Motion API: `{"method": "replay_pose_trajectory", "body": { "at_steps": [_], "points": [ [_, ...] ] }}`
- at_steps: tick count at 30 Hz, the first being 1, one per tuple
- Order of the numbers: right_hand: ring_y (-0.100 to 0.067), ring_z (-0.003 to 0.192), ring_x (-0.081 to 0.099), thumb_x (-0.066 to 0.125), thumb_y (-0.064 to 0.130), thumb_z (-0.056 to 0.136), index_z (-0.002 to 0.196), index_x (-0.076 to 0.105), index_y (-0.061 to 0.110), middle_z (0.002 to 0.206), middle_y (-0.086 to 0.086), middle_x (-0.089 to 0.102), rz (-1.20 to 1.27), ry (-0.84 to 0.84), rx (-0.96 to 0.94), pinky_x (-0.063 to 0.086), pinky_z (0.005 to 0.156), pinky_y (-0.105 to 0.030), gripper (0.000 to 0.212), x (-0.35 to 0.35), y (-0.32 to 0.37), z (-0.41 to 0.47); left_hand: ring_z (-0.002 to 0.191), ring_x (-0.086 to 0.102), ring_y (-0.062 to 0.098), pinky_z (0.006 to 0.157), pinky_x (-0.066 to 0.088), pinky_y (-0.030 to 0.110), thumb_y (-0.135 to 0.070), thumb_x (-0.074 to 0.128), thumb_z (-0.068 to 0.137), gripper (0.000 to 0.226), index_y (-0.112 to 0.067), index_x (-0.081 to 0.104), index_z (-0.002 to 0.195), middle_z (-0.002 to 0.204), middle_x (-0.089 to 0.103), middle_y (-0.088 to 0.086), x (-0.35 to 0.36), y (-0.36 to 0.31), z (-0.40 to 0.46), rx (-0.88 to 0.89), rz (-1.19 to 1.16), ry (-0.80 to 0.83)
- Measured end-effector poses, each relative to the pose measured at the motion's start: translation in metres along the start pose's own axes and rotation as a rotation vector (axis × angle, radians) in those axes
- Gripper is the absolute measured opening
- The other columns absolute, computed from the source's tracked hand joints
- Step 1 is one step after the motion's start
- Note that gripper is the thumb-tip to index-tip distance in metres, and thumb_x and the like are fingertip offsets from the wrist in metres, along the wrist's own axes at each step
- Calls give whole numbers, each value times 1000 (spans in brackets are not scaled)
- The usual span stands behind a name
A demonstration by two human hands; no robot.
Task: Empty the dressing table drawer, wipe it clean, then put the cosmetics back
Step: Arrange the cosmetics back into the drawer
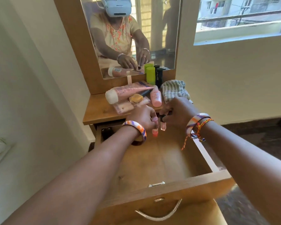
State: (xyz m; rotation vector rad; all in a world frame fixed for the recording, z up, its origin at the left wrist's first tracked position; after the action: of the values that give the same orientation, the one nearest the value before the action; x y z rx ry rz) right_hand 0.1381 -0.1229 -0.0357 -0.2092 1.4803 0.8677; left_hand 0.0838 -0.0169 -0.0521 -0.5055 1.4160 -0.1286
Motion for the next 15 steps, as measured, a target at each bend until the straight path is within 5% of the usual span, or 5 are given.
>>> {"method": "replay_pose_trajectory", "body": {
  "at_steps": [7,15],
  "points": [
    [-24,90,64,65,25,82,95,73,24,100,-2,70,-63,-122,190,48,70,-27,15,30,-51,-1,90,63,20,74,53,30,-16,68,82,9,-19,68,90,98,68,2,47,-8,27,-50,18,-49],
    [-23,98,60,56,23,88,97,72,20,97,-5,70,-214,-262,102,40,86,-31,19,45,-59,14,92,66,28,78,57,40,-16,62,87,13,-13,66,99,99,70,8,70,-19,46,-2,115,-143]
  ]
}}
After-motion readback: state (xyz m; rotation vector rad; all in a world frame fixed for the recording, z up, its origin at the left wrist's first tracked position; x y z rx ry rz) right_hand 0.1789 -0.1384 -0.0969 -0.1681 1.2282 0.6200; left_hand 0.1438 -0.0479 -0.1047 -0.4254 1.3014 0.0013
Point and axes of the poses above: each hand's wrist, its own z-axis towards the middle knuckle, its own x-axis out of the palm, y = z × x, the point moved 5 cm from there along z, towards the middle knuckle
